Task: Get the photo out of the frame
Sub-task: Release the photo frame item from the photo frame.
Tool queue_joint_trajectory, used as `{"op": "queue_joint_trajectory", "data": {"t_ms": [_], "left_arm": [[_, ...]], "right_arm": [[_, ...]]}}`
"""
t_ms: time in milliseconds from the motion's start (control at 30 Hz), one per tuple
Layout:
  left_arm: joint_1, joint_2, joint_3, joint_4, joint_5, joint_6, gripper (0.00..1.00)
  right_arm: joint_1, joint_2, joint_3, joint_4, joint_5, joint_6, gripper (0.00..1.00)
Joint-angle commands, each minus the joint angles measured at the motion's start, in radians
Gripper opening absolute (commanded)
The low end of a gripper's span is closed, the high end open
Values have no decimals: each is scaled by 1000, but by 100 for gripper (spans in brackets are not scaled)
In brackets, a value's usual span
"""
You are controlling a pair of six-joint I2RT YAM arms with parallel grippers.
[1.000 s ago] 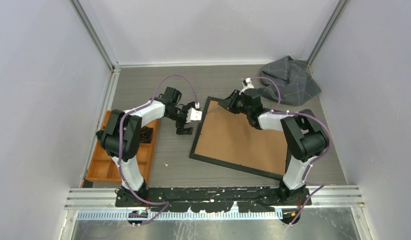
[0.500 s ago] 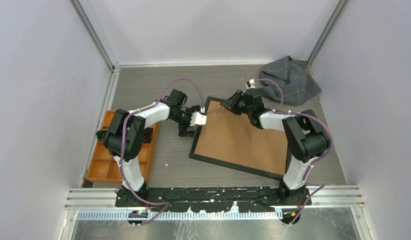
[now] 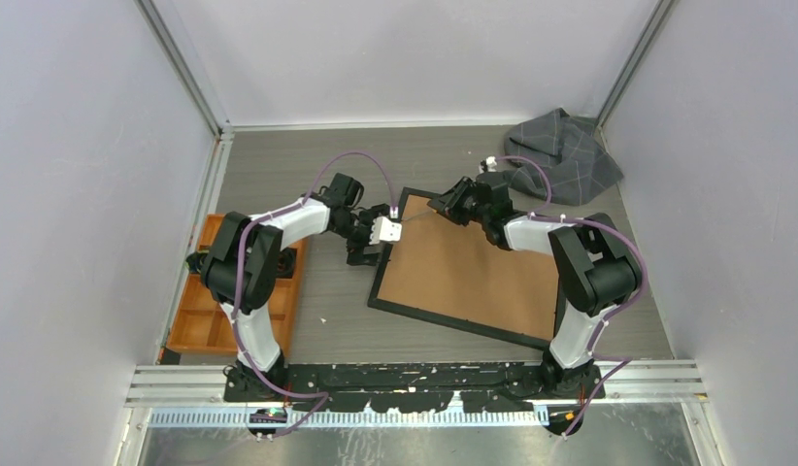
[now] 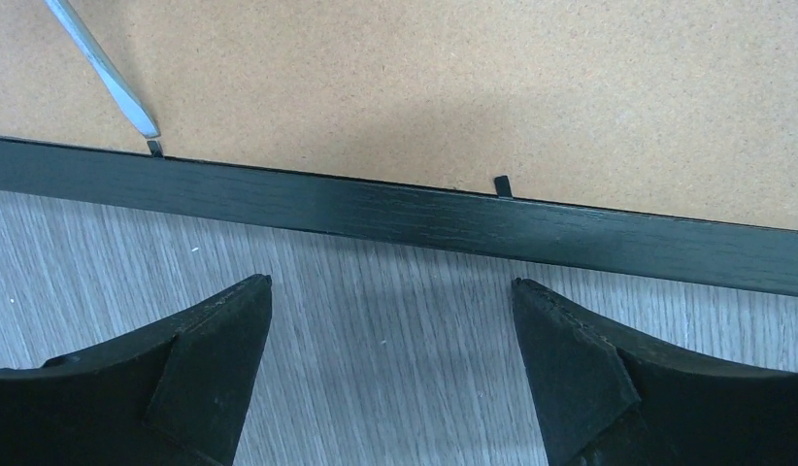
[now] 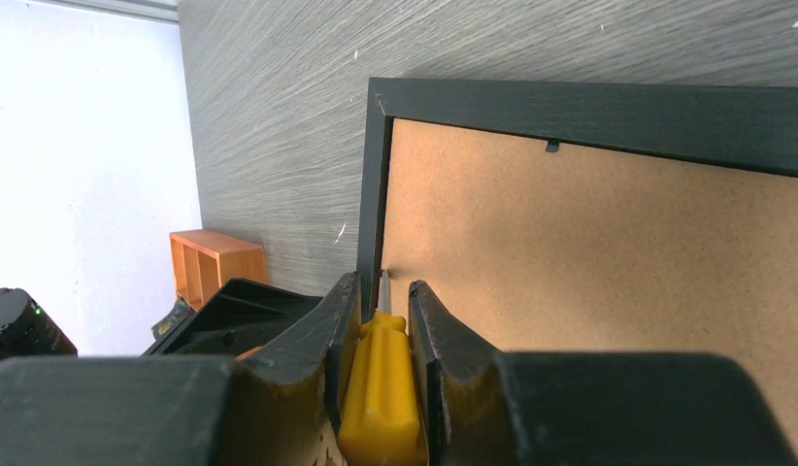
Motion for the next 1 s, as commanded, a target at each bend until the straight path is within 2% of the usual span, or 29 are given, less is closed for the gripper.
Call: {"op": "queue_joint_trajectory", "data": {"t_ms": [0, 400, 733, 967], "left_arm": [[-12, 3, -5, 31, -39, -1, 95], [-50, -20, -10, 3, -51, -7, 95], [-128, -26, 18, -90, -87, -93, 94], [-160, 6, 89, -163, -103, -207, 92]], "right_arm": [[7, -23, 5, 11, -4, 19, 1], [13, 10, -14, 94, -2, 40, 1], [32, 58, -5, 136, -65, 103, 1], [117, 33, 3, 113, -49, 81, 1]]}}
